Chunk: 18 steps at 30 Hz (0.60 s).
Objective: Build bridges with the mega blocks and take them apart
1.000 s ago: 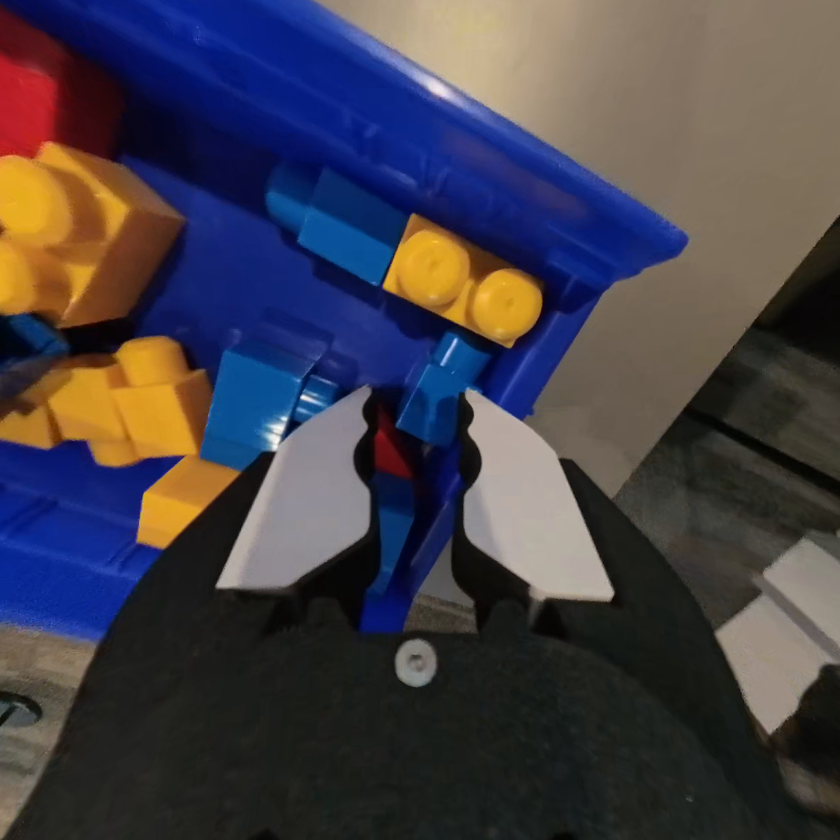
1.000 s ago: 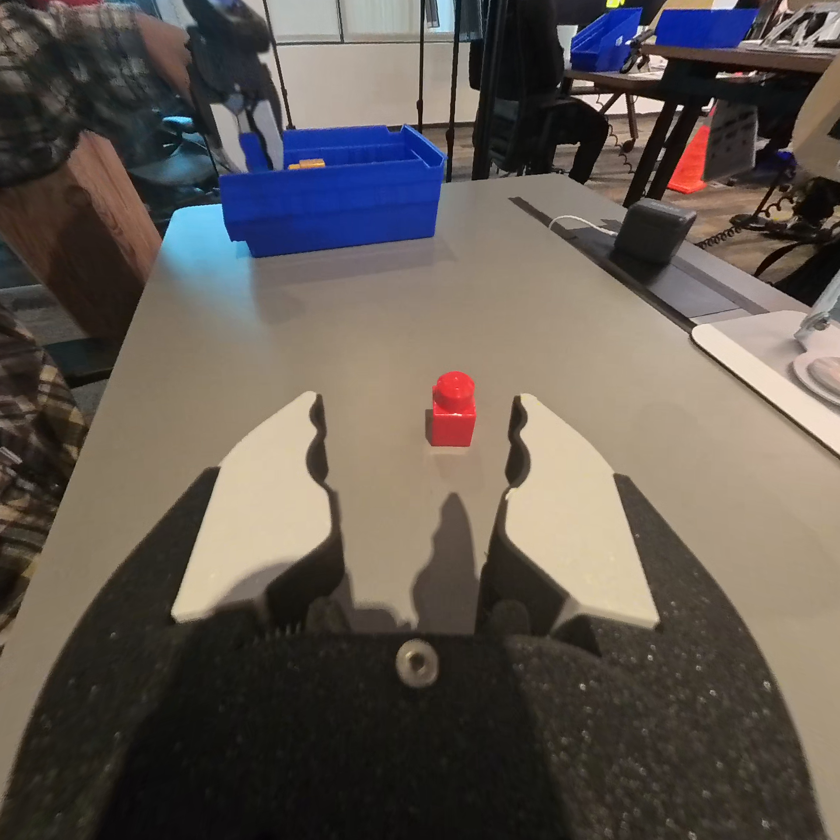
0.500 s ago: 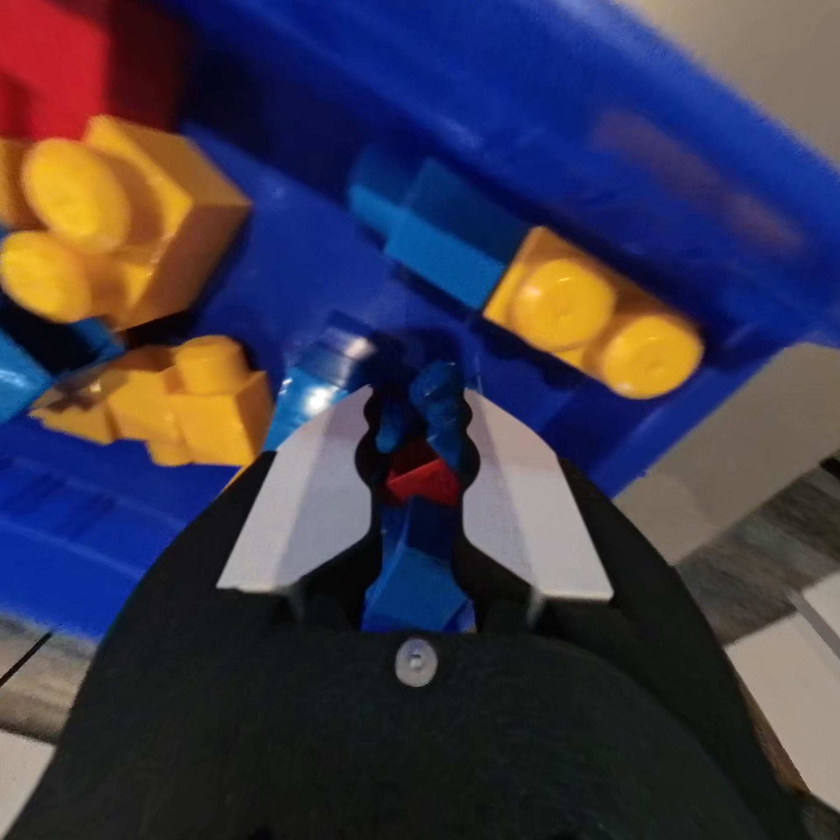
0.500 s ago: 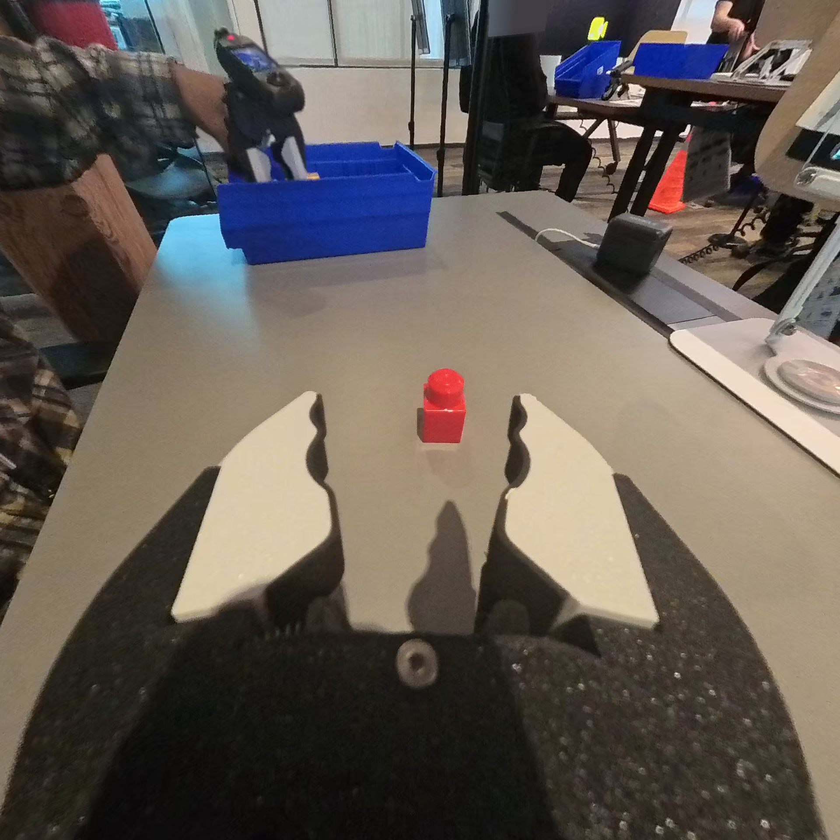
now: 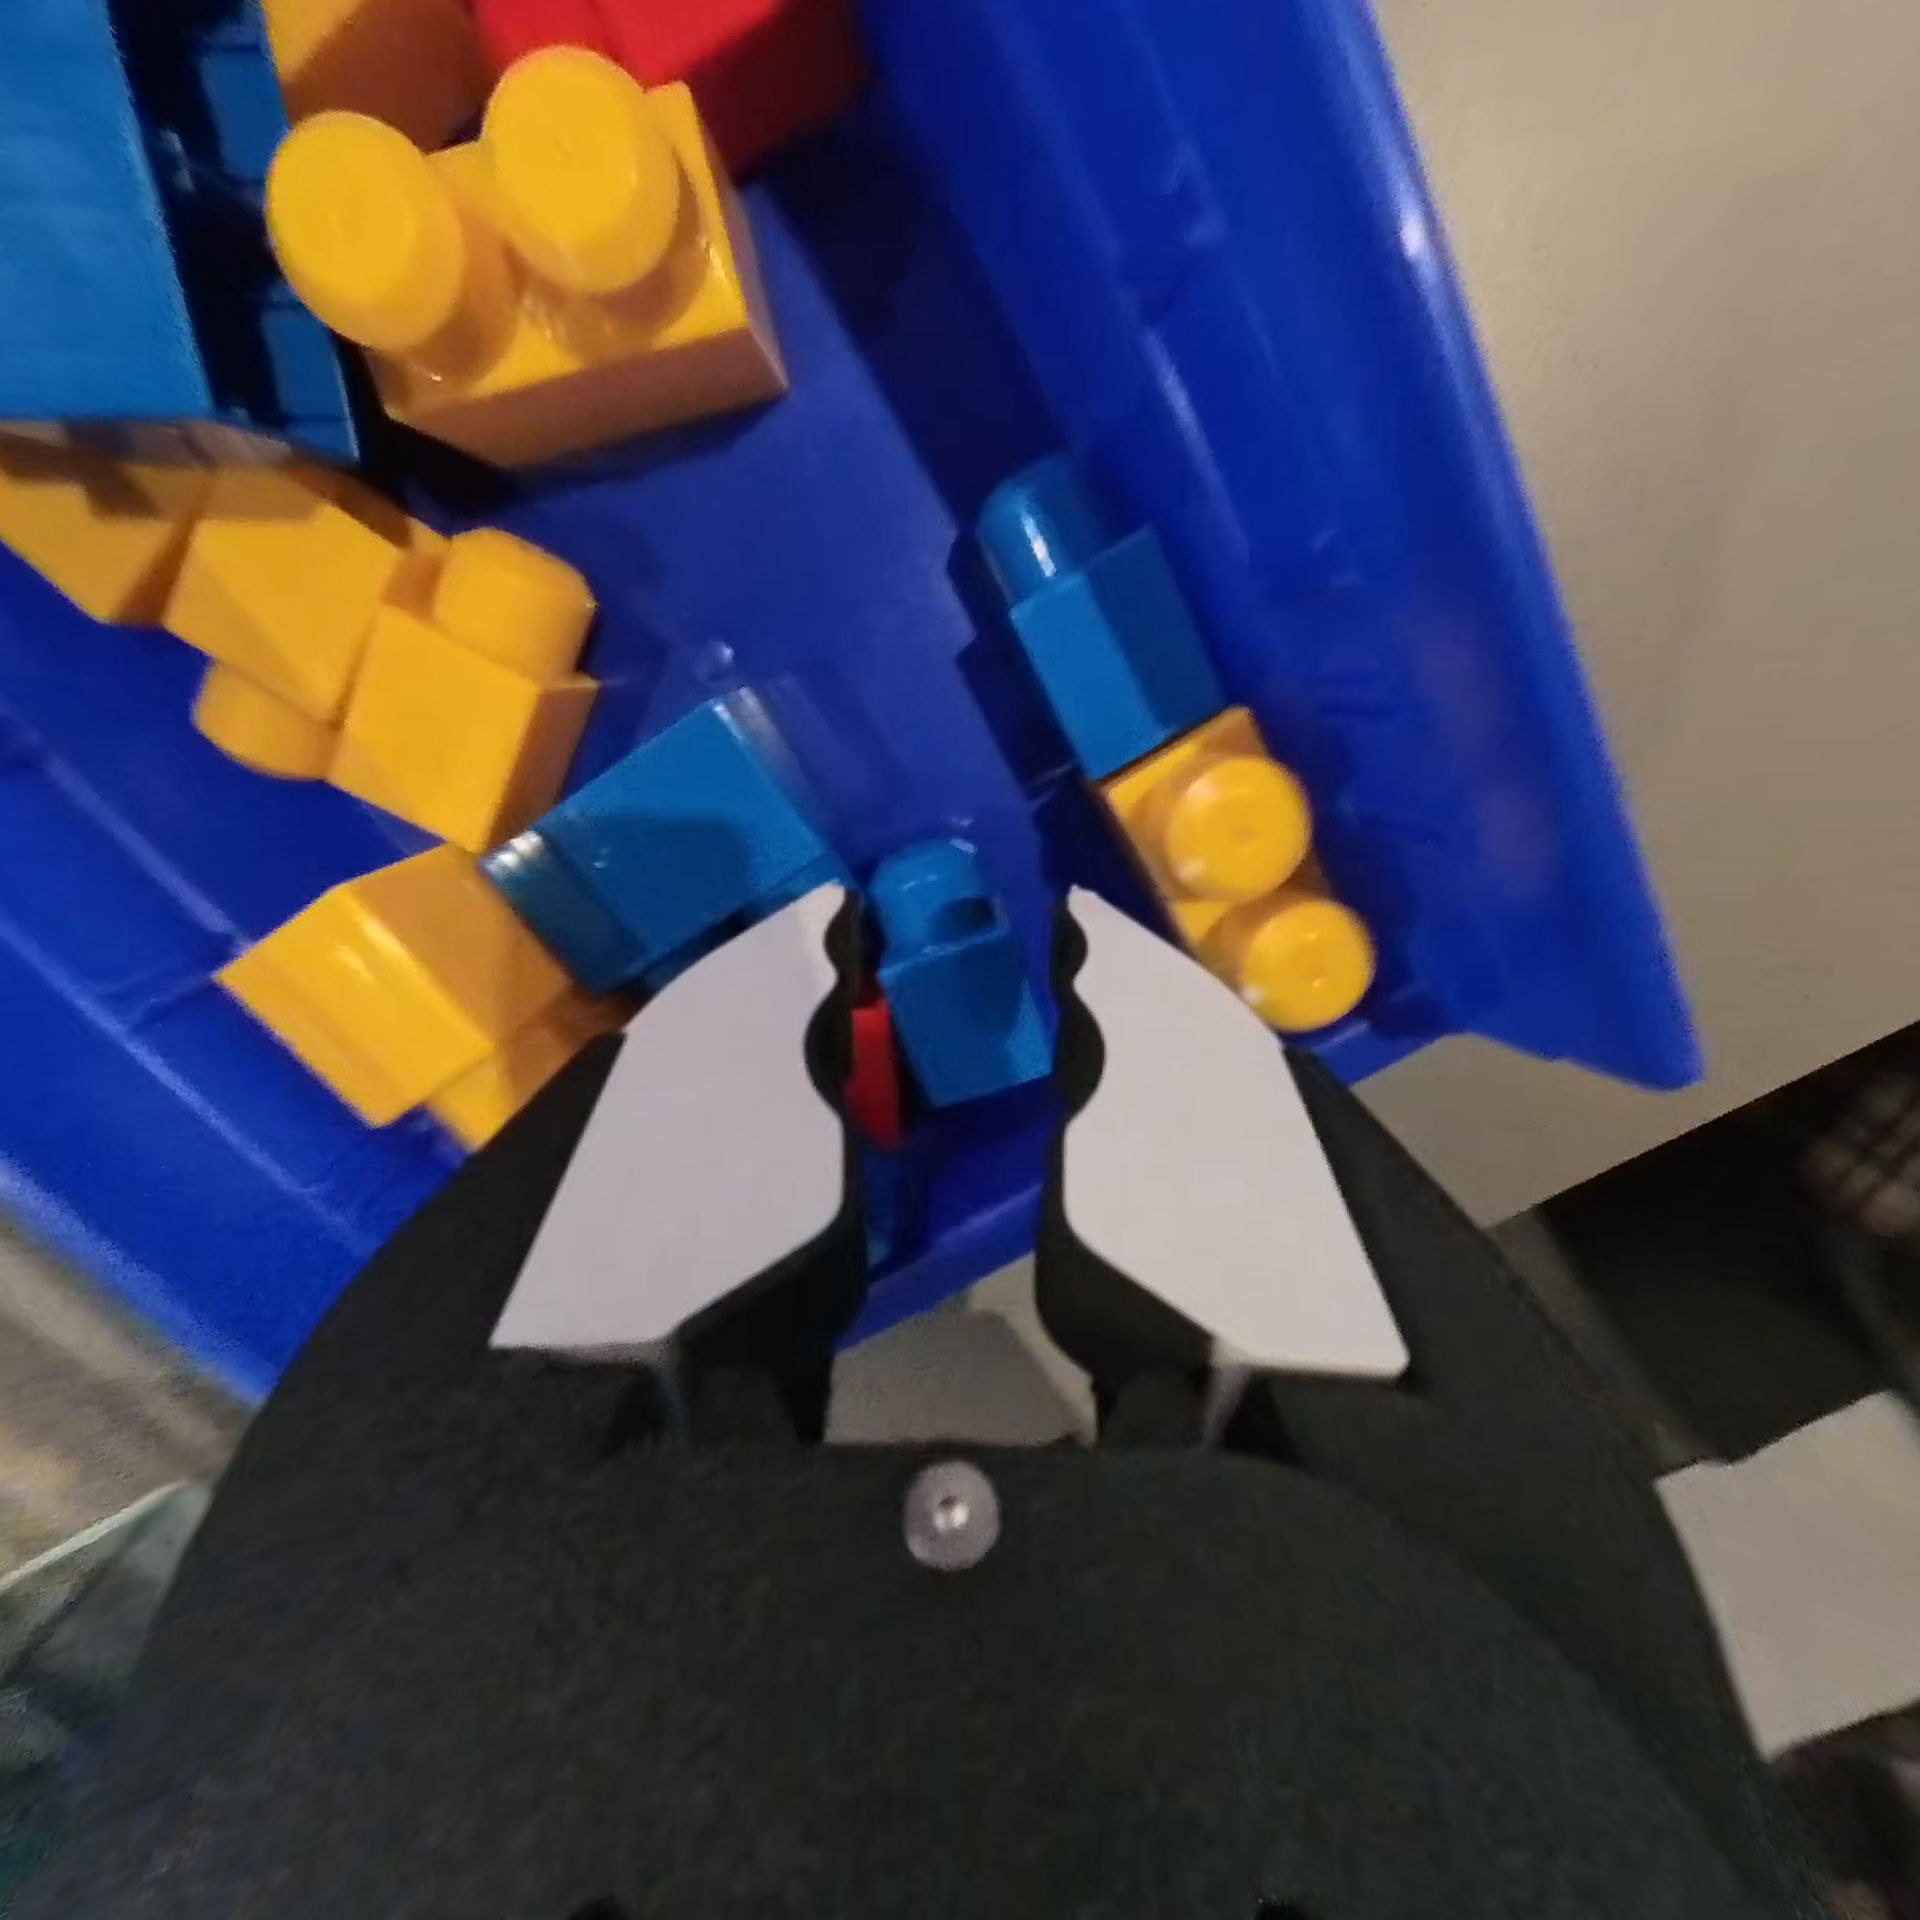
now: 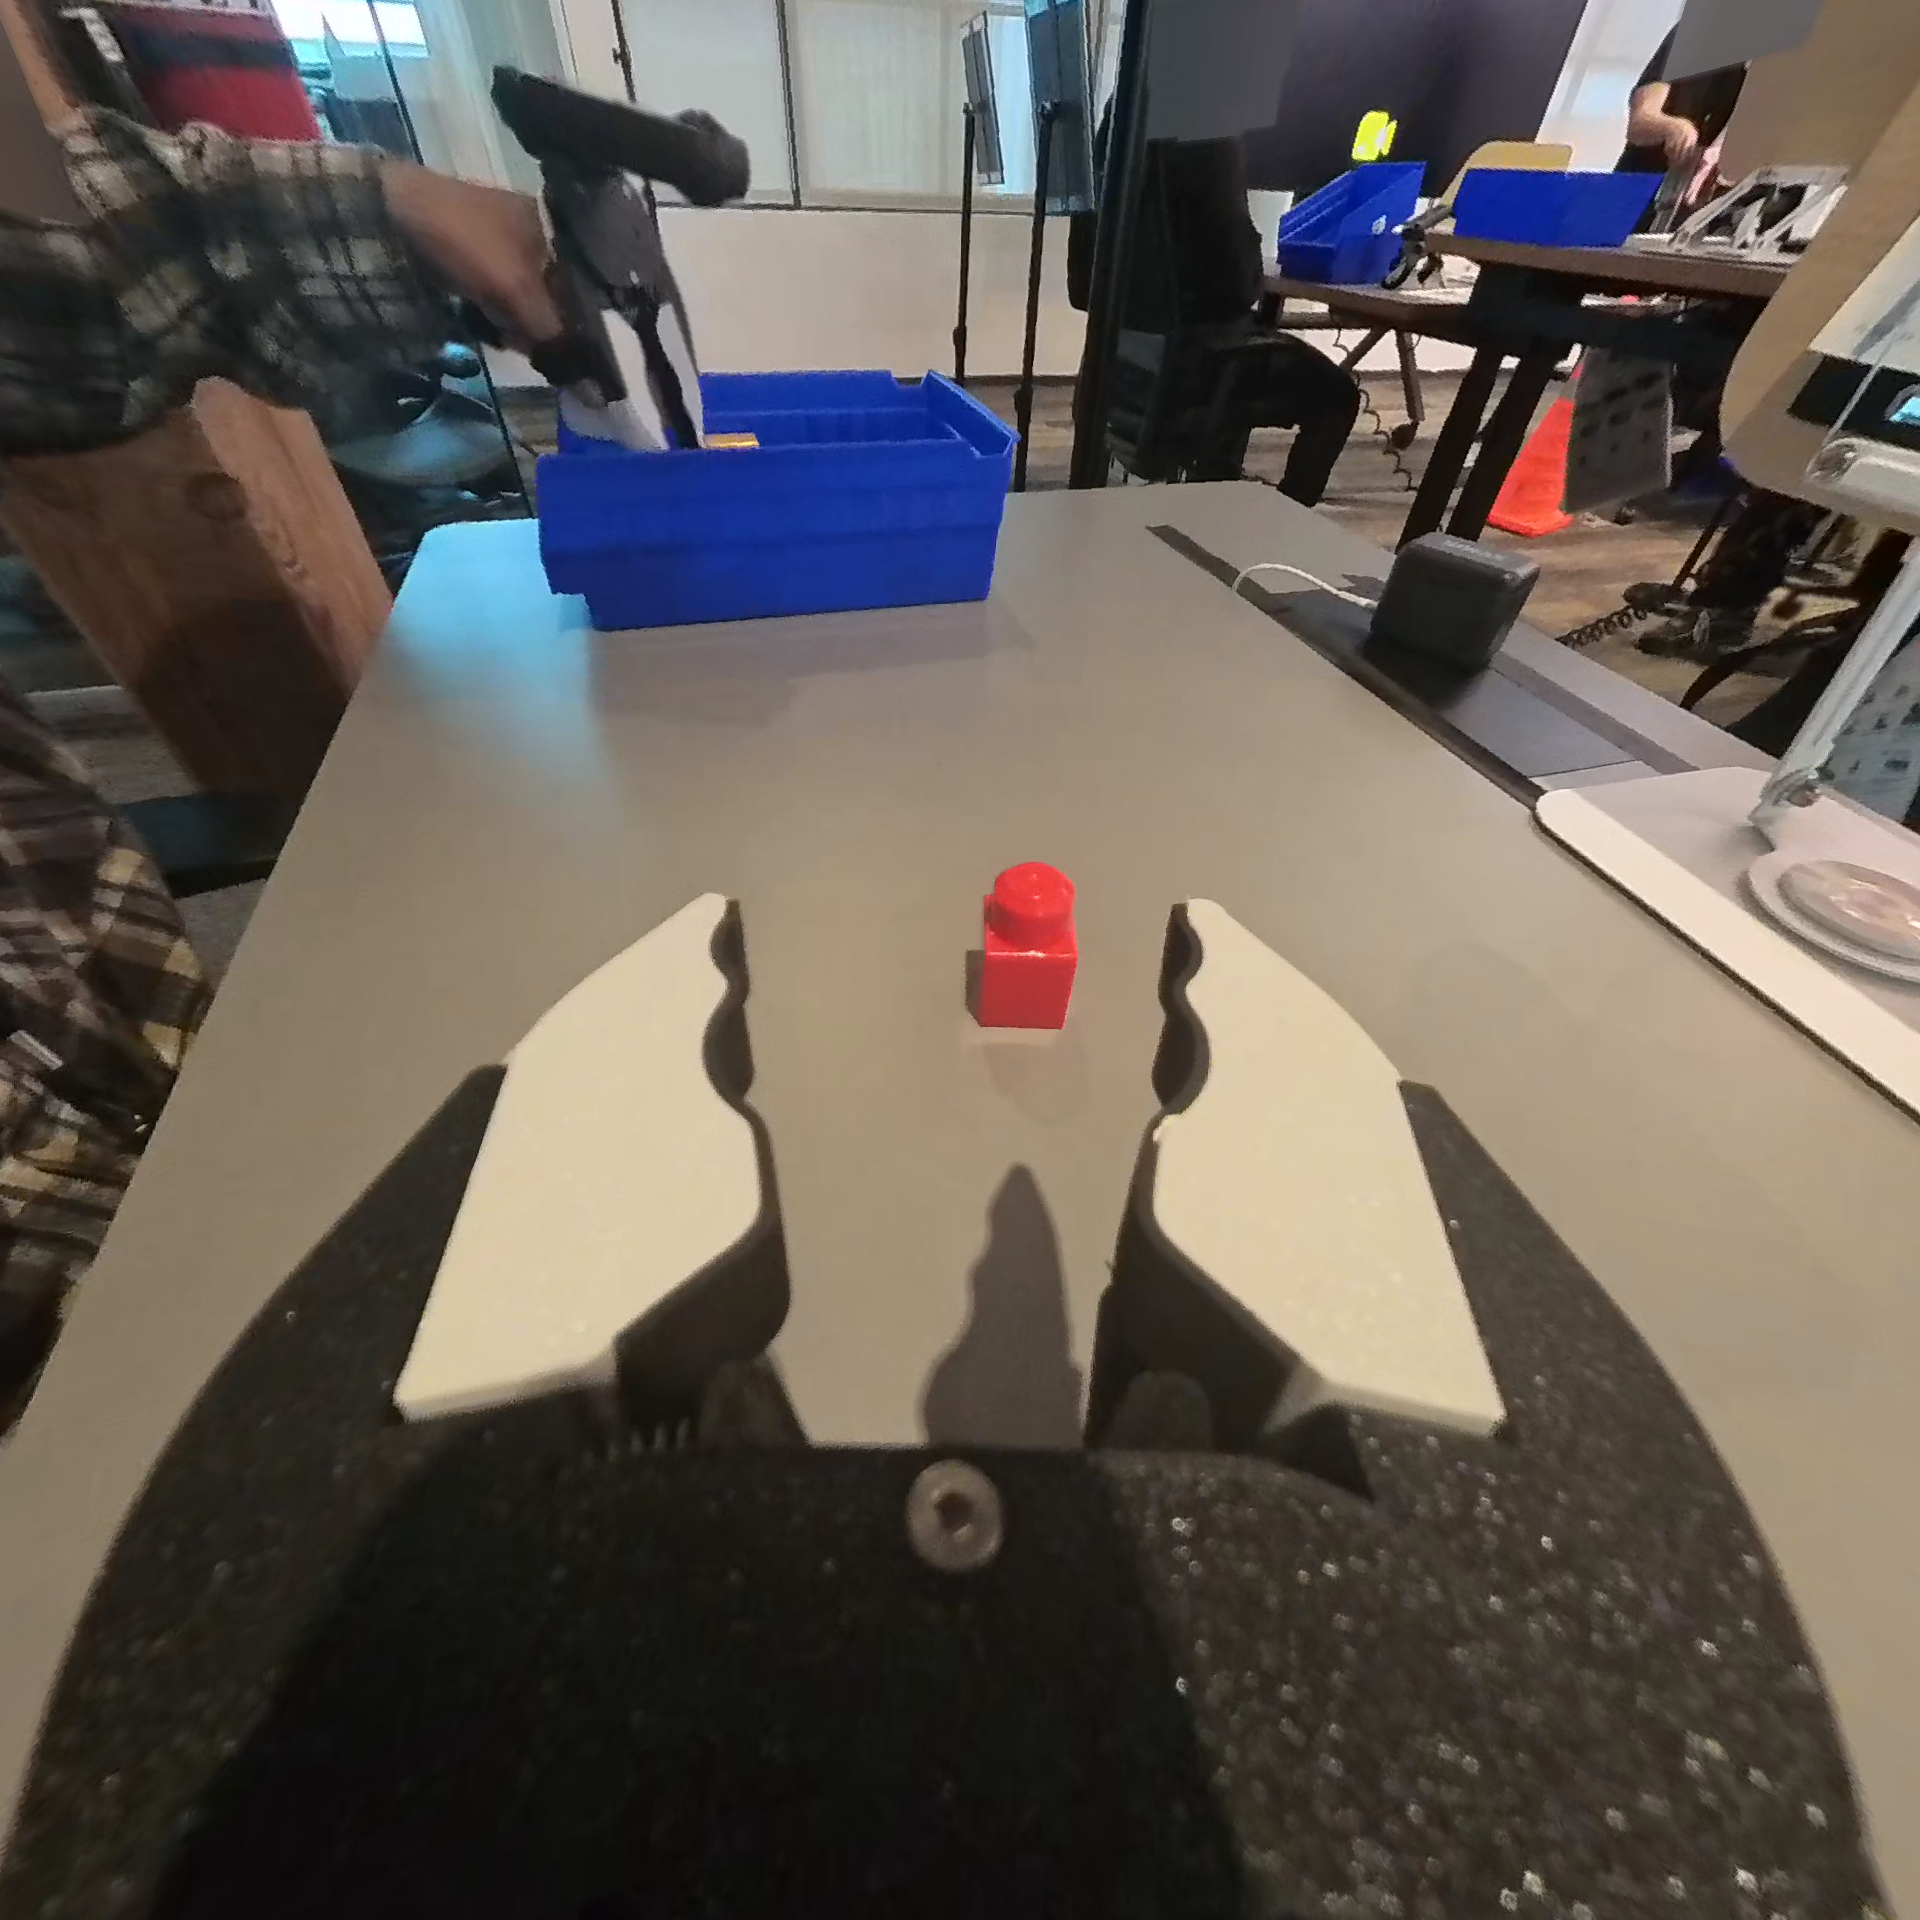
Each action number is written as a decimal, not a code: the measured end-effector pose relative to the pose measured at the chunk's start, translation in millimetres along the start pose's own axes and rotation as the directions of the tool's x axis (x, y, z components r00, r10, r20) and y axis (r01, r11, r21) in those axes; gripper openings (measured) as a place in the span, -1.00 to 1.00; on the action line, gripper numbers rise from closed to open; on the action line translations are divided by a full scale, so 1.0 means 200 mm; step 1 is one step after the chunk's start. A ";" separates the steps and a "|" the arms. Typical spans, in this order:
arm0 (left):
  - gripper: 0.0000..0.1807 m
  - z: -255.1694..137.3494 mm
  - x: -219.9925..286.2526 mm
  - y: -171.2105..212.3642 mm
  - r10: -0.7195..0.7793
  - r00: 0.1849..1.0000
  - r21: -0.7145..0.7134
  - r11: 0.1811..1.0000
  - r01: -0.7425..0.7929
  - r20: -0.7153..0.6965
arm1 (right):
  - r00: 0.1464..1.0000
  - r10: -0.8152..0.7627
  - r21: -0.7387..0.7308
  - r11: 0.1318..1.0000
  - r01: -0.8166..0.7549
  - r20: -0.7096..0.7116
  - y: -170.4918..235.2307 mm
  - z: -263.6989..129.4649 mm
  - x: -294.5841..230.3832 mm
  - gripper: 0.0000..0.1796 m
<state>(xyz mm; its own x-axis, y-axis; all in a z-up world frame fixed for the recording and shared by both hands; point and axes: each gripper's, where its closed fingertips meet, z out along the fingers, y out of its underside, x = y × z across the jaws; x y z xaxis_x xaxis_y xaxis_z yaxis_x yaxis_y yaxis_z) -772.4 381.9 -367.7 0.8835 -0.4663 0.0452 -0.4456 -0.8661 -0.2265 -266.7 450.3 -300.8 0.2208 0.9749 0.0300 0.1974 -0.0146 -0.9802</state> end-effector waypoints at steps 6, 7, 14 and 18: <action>-0.54 0.10 -0.01 0.07 -0.121 0.992 -0.048 0.991 0.123 0.039 | 1.000 -0.003 0.019 1.000 0.004 -0.012 0.00 -0.06 0.01 -0.15; -0.51 0.12 -0.01 0.08 -0.128 0.991 -0.069 0.989 0.130 0.033 | 1.000 -0.003 0.023 1.000 0.003 -0.015 0.00 -0.07 0.01 -0.15; -0.65 0.26 0.02 0.13 -0.121 0.993 -0.157 0.980 0.120 0.001 | 1.000 0.004 0.053 0.999 -0.003 -0.020 0.02 -0.14 0.01 -0.16; -0.67 0.25 0.02 0.12 -0.117 0.993 -0.137 0.984 0.114 -0.015 | 1.000 0.002 0.071 0.997 -0.001 -0.027 0.02 -0.18 0.01 -0.16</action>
<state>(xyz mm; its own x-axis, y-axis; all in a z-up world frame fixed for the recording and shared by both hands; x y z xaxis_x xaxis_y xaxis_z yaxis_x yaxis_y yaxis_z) -772.8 369.2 -422.2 0.9273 -0.3643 0.0863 -0.3576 -0.9301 -0.0840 -230.3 443.9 -297.6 0.2469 0.9685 0.0328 0.1289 0.0008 -0.9917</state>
